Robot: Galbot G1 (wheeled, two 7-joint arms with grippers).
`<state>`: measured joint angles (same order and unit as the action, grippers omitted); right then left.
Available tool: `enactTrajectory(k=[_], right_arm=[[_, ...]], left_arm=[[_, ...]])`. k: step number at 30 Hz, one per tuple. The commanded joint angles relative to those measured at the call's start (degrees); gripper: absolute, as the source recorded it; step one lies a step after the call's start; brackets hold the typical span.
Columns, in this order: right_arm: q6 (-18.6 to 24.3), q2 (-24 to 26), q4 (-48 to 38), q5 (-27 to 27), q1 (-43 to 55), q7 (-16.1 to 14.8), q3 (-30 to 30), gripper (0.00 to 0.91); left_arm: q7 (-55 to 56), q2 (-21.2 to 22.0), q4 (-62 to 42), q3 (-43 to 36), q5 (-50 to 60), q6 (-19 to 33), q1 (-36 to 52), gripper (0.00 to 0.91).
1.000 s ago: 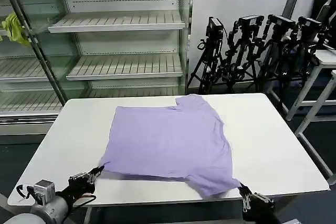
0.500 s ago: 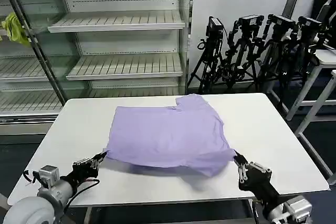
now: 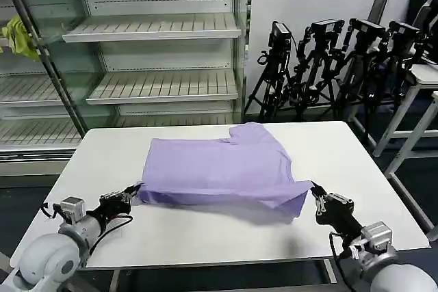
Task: Fold and organize the clothes.
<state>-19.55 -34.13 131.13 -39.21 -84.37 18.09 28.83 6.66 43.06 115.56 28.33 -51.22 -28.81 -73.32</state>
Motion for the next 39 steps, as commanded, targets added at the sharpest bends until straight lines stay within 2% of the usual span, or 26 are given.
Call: enactTrajectory(k=[1,6,17,20,22,28,39], right_arm=[[0.0,1.8,-4.3,-0.7,5.8,0.2,-2.9,0.0],[0.3,4.6,-6.3,-1.1,10.0,-1.4,-5.4,0.0],[1.0,7.7,-9.6,-2.4,22.3,-2.7,-16.4,0.0],[1.3,8.4,-10.6,-2.5,28.4,-3.2,-21.7,0.0],[1.4,8.4,-11.4,-2.5,33.9,-3.7,-26.0,0.0],[1.4,6.6,-14.4,-2.4,41.3,-4.5,-34.0,0.0],[1.8,4.3,-19.7,-0.9,47.1,-5.6,-40.3,0.0]], left_arm=[[-0.1,-0.6,-4.9,-3.4,-0.1,0.1,6.2,0.06],[-0.3,-1.2,-6.1,-5.4,-0.1,0.4,7.5,0.06],[-0.3,-1.1,-6.9,-7.4,0.3,0.5,9.0,0.05],[-0.3,-1.2,-6.9,-7.3,0.2,0.5,9.2,0.06],[-0.3,-1.3,-6.9,-7.2,0.2,0.5,9.2,0.05],[-0.3,-1.4,-7.2,-7.2,0.3,0.5,8.9,0.06],[-0.4,-1.3,-8.2,-7.5,0.5,0.7,9.3,0.06]])
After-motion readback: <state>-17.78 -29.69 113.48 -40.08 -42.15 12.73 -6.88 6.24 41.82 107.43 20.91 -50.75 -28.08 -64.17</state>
